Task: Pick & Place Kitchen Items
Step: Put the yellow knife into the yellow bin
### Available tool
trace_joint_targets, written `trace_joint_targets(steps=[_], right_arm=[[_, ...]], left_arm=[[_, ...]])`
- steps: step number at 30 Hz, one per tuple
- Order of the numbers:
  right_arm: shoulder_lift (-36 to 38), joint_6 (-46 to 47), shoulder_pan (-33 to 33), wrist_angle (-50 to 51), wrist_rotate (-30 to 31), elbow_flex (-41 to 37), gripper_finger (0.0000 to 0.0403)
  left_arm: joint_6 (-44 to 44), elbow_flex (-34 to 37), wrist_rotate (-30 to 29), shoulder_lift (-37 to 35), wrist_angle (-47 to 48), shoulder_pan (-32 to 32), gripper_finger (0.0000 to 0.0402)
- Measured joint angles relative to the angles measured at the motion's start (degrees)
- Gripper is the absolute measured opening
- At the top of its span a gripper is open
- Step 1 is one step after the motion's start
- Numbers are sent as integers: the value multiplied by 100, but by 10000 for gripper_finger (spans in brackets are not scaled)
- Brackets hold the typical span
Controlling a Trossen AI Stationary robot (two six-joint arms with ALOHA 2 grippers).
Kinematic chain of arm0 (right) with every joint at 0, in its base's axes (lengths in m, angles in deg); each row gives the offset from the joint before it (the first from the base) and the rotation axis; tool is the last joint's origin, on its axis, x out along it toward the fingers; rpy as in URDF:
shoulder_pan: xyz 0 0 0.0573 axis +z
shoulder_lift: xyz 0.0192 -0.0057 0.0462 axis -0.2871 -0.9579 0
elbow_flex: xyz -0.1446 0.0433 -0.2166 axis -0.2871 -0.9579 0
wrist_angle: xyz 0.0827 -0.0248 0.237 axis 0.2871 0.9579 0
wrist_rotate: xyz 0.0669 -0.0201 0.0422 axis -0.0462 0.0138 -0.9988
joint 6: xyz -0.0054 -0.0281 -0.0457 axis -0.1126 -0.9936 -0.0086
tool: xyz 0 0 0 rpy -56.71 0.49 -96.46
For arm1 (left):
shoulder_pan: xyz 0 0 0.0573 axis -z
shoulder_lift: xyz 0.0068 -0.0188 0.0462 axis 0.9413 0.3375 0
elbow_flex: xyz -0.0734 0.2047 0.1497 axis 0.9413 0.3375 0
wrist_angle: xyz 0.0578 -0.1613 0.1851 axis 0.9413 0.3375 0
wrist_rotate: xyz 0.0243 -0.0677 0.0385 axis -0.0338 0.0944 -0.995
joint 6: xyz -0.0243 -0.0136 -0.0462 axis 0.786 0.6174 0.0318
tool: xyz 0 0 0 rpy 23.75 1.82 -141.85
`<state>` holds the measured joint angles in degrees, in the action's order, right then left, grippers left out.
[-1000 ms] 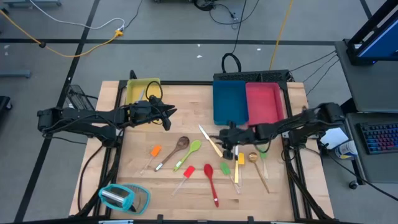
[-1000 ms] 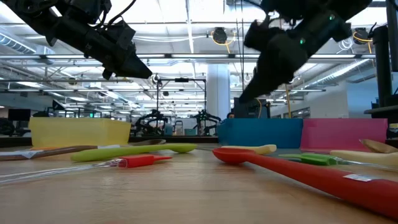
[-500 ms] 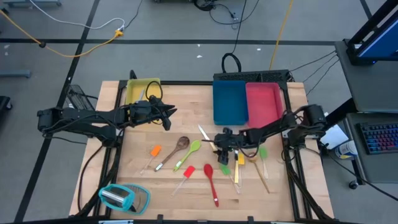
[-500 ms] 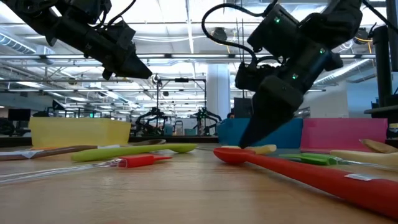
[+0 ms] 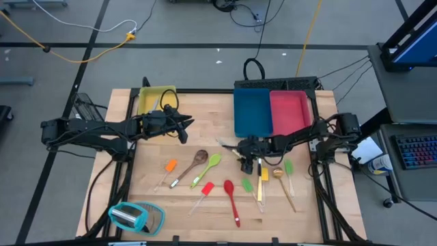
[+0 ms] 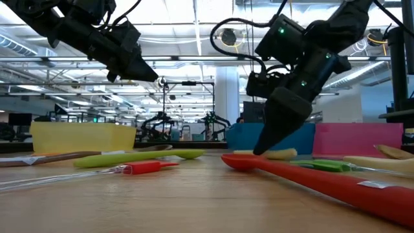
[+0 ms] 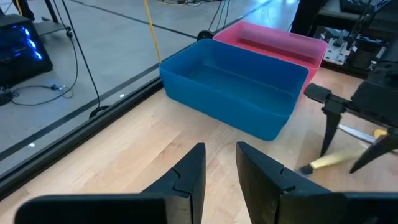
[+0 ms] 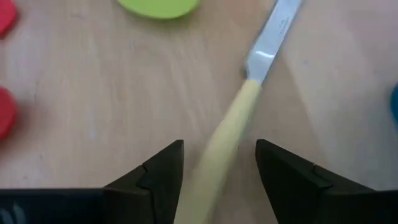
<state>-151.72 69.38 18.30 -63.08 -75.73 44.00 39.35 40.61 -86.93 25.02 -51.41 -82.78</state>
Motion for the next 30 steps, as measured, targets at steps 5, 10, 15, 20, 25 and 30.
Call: trace_joint_targets(steps=[5,10,15,20,25,30], right_arm=[[0,16,-47,196,-202,8,196],[41,-510,-35,780,250,22,196],[55,-396,-44,751,326,-90,196],[59,-84,6,-168,412,-577,169],[55,46,1,-940,646,-1122,94],[37,-523,-5,-1957,479,-1541,58]], left_arm=[[-8,0,-2,0,-2,1,93],[-10,0,-2,0,1,1,93],[-3,0,0,1,4,1,93],[1,0,0,0,9,1,93],[3,0,1,2,7,1,93],[5,0,2,2,6,1,93]])
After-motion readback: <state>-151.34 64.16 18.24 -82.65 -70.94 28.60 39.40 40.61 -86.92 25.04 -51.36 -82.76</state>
